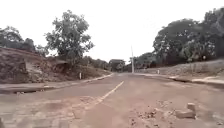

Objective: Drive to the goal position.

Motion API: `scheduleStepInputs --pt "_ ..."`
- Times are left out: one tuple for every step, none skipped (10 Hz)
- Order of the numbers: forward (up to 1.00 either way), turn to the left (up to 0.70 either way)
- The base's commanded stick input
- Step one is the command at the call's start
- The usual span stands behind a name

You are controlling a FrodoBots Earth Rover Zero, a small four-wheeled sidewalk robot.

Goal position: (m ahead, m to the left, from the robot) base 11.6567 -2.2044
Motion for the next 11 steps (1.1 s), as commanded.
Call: scheduleStepInputs --pt "1.00 0.00" --pt "1.00 0.00" --pt "1.00 0.00" --pt "1.00 0.00" --pt "1.00 0.00" --pt "1.00 0.00" --pt "1.00 0.00" --pt "1.00 0.00" --pt "1.00 -0.18" --pt "1.00 -0.27" --pt "1.00 -0.27"
